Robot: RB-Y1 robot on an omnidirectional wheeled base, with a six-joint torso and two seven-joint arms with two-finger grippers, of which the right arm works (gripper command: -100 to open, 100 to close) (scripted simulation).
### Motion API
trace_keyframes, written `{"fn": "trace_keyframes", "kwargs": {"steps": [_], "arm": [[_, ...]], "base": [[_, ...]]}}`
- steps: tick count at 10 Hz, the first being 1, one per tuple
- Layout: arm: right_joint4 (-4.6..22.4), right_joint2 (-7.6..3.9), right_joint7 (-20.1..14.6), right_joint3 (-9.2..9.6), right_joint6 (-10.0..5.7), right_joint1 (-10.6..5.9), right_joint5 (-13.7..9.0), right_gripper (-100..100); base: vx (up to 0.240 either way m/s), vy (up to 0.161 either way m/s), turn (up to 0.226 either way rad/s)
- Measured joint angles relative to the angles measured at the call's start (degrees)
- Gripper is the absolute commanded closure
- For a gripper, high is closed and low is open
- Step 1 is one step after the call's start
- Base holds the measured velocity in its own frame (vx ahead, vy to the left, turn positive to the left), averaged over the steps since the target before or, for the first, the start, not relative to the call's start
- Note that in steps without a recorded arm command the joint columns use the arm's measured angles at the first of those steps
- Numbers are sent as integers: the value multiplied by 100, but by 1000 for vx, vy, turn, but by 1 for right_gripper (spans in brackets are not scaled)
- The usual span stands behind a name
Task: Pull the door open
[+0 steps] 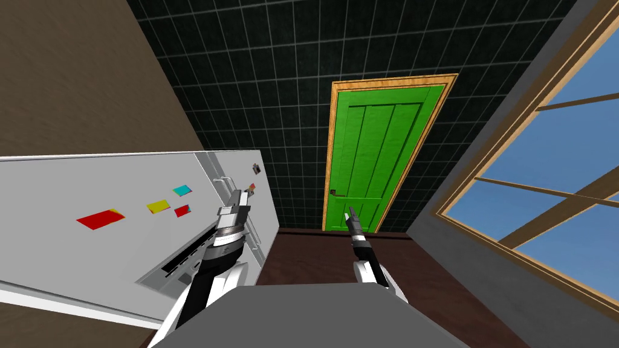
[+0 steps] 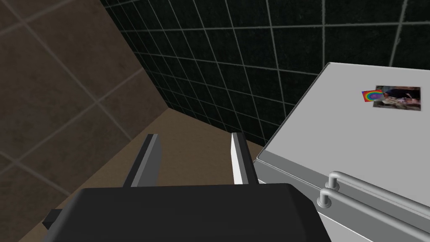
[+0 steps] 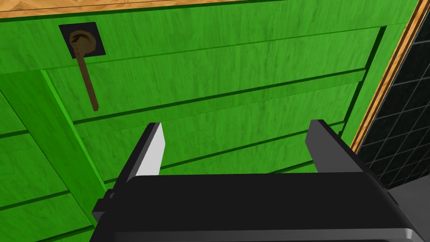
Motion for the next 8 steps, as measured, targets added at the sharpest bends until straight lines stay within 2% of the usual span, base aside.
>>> {"fn": "trace_keyframes", "kwargs": {"steps": [2, 4, 5, 8], "arm": [[383, -30, 1, -5, -123, -131, -128, -100], [663, -27, 16, -6, -173, -207, -201, -100], [851, -74, -3, -22, -227, -281, -273, -100], [1357, -117, -17, -32, -361, -407, -411, -100]], "base": [[75, -41, 84], [67, -29, 84], [60, -26, 38], [69, -32, 95]]}}
